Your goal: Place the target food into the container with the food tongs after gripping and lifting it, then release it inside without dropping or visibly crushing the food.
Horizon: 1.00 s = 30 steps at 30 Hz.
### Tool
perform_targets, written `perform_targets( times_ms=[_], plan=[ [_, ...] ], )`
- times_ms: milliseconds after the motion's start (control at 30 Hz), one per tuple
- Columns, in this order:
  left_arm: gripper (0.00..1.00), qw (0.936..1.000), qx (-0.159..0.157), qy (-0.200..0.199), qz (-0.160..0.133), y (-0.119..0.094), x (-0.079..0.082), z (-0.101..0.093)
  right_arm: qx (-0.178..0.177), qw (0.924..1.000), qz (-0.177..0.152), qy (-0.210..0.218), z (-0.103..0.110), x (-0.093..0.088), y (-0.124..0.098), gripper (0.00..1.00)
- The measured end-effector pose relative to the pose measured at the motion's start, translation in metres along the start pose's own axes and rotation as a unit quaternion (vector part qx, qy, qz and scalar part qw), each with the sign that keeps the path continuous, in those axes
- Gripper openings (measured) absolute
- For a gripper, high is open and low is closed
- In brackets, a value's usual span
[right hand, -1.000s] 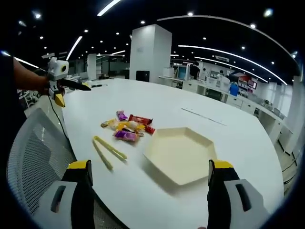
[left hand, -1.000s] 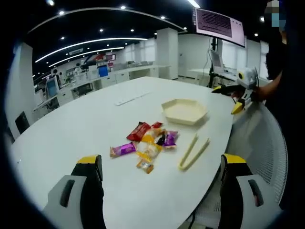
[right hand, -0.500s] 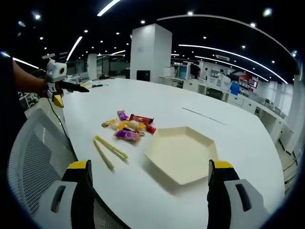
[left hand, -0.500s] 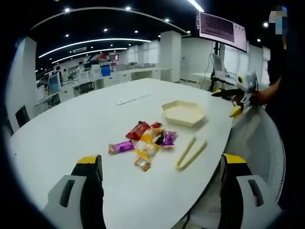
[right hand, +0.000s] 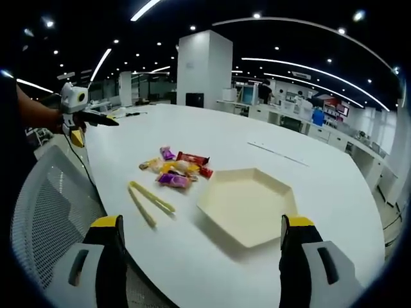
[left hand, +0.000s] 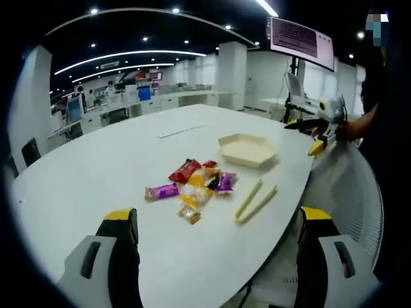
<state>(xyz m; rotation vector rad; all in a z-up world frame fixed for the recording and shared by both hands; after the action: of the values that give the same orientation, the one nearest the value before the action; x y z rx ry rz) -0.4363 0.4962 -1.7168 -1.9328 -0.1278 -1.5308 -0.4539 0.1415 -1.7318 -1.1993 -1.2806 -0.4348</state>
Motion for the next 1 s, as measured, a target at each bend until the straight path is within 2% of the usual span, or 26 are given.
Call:
perform_targets(
  times_ms=[467, 1000],
  plan=[
    [0.99, 1.0000, -0.003, 0.003, 0.004, -0.0007, 0.0002, -0.0024, -0.003, 1.0000, -0.001, 0.004, -0.0013, 0.0003, 0.0000, 1.00],
    [0.99, 0.9999, -0.009, 0.001, 0.014, -0.0023, 0.0009, -0.0018, 0.002, 0.9999, 0.003, -0.011, 0.0012, -0.0012, 0.0011, 1.00]
  ],
)
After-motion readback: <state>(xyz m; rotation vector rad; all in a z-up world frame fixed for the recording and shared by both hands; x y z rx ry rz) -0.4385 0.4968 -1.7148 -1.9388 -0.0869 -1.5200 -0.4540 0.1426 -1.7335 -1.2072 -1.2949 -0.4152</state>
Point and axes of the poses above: the point that each gripper's makers call its tool centre point, and the gripper's own axes: y roughly forward along the fingers, z roughly to its left, x roughly out of its top, the point moved 4 cm from there along -y, roughly backward along the fingers, and after that the axes turned 9 degrees about -x, right-handed, at the moved point
